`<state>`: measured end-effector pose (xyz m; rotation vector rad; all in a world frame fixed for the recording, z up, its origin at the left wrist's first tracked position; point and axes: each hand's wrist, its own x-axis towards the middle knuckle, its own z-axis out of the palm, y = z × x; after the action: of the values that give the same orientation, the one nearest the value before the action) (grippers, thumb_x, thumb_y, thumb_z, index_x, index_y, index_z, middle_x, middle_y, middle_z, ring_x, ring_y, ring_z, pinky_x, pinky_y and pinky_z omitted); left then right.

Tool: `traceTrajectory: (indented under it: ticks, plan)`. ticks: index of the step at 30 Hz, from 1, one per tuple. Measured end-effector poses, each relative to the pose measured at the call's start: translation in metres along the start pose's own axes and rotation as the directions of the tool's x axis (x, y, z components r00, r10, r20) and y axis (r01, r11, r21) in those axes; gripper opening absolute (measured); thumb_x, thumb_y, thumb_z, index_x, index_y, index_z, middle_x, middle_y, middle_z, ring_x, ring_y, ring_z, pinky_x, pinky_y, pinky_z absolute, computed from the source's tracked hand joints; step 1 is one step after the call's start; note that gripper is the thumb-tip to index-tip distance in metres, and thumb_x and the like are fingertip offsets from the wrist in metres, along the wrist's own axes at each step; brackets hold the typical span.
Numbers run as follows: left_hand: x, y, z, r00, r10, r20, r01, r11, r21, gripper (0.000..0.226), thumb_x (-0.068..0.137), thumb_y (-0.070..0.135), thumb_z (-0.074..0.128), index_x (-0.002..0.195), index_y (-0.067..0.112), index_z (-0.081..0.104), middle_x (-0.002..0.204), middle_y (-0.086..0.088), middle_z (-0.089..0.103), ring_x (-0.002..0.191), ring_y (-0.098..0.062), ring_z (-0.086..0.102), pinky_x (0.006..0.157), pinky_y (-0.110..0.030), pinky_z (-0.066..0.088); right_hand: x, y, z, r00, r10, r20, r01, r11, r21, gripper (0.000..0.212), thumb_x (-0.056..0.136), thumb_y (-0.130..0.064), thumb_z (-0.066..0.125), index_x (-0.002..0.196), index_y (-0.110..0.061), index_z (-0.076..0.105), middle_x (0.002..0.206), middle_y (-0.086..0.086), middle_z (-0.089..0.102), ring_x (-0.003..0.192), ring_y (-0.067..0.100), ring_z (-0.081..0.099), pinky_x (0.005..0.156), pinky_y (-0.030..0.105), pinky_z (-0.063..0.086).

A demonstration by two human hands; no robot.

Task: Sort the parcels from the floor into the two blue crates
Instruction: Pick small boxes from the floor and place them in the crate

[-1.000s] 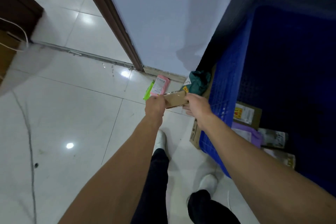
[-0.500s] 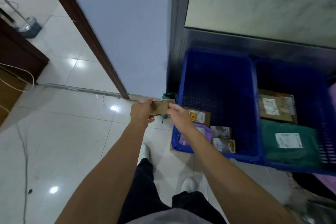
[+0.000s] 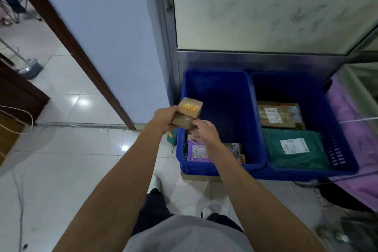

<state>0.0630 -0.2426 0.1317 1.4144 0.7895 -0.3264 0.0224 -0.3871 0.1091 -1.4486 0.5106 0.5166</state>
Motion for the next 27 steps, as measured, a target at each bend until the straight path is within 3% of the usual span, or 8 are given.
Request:
traceTrajectory:
  ticks: [2, 6, 9, 12, 16, 20, 23, 27]
  plan:
    - [-0.007, -0.002, 0.011, 0.999, 0.005, 0.034, -0.006, 1.0, 0.015, 0.021, 0.086, 0.018, 0.071, 0.099, 0.008, 0.059, 0.086, -0.008, 0.064, 0.075, -0.018, 0.064, 0.059, -0.031, 0.059, -0.005, -0.002, -0.015, 1.0, 0.003, -0.006, -0.002, 1.0, 0.024, 0.018, 0.097, -0.027, 0.06, 0.112, -0.016, 0.055, 0.11, 0.005, 0.065, 0.104, 0.019, 0.065, 0.092, 0.036, 0.054]
    - [-0.015, -0.009, 0.031, 0.994, -0.038, 0.102, 0.033, 0.998, 0.045, 0.02, 0.083, 0.023, 0.073, 0.095, 0.013, 0.06, 0.096, -0.012, 0.07, 0.087, -0.021, 0.068, 0.087, -0.042, 0.059, -0.005, -0.005, -0.042, 0.998, 0.009, -0.068, -0.006, 0.999, 0.039, 0.014, 0.097, -0.027, 0.06, 0.106, -0.017, 0.057, 0.104, 0.005, 0.067, 0.102, 0.023, 0.067, 0.094, 0.039, 0.054]
    - [-0.022, -0.009, 0.044, 0.983, -0.081, 0.165, 0.074, 0.996, 0.049, 0.014, 0.087, 0.021, 0.069, 0.095, 0.014, 0.06, 0.094, -0.011, 0.069, 0.086, -0.02, 0.066, 0.078, -0.038, 0.06, -0.001, -0.007, -0.051, 0.993, 0.003, -0.117, 0.004, 0.998, 0.056, 0.026, 0.096, -0.029, 0.06, 0.116, -0.013, 0.058, 0.114, 0.011, 0.067, 0.106, 0.026, 0.066, 0.094, 0.041, 0.055]
    - [-0.021, -0.004, 0.051, 0.966, -0.077, 0.245, 0.064, 0.996, 0.062, 0.009, 0.089, 0.021, 0.065, 0.096, 0.017, 0.061, 0.096, -0.01, 0.067, 0.093, -0.02, 0.065, 0.089, -0.041, 0.058, 0.01, -0.01, -0.053, 0.986, -0.007, -0.165, 0.019, 0.997, 0.069, 0.02, 0.096, -0.026, 0.06, 0.111, -0.012, 0.061, 0.11, 0.013, 0.067, 0.098, 0.024, 0.067, 0.09, 0.042, 0.056]
    - [-0.005, 0.0, 0.053, 0.936, -0.012, 0.353, -0.026, 0.994, 0.103, 0.016, 0.092, 0.026, 0.059, 0.106, 0.025, 0.067, 0.104, -0.004, 0.067, 0.101, -0.017, 0.064, 0.081, -0.035, 0.06, 0.024, -0.016, -0.049, 0.983, 0.026, -0.182, -0.012, 0.997, 0.075, 0.039, 0.091, -0.039, 0.065, 0.117, -0.011, 0.059, 0.107, 0.012, 0.069, 0.097, 0.024, 0.069, 0.08, 0.036, 0.058]
    - [0.028, 0.003, 0.048, 0.943, 0.046, 0.33, -0.139, 0.954, 0.264, 0.036, 0.092, 0.034, 0.06, 0.127, 0.03, 0.061, 0.122, -0.005, 0.062, 0.104, -0.018, 0.064, 0.073, -0.033, 0.062, 0.042, -0.021, -0.045, 0.976, 0.092, -0.199, -0.075, 0.993, 0.09, 0.042, 0.093, -0.035, 0.065, 0.123, -0.009, 0.054, 0.11, 0.013, 0.067, 0.096, 0.025, 0.069, 0.073, 0.034, 0.059]
    - [0.043, 0.007, 0.049, 0.916, 0.21, 0.342, -0.362, 0.802, 0.475, 0.041, 0.096, 0.031, 0.059, 0.135, 0.023, 0.057, 0.126, -0.002, 0.063, 0.106, -0.016, 0.063, 0.088, -0.033, 0.056, 0.048, -0.032, -0.044, 0.969, 0.102, -0.223, -0.082, 0.992, 0.098, 0.038, 0.093, -0.029, 0.066, 0.121, -0.008, 0.052, 0.101, 0.011, 0.067, 0.088, 0.023, 0.068, 0.071, 0.035, 0.057]
    - [0.047, 0.015, 0.064, 0.745, 0.403, 0.531, -0.663, 0.367, 0.652, 0.038, 0.1, 0.032, 0.045, 0.135, 0.023, 0.059, 0.13, -0.001, 0.061, 0.113, -0.019, 0.059, 0.092, -0.033, 0.05, 0.056, -0.041, -0.053, 0.961, 0.063, -0.269, -0.059, 0.998, 0.022, 0.05, 0.09, -0.039, 0.066, 0.128, -0.011, 0.048, 0.103, 0.006, 0.064, 0.089, 0.02, 0.065, 0.073, 0.036, 0.055]
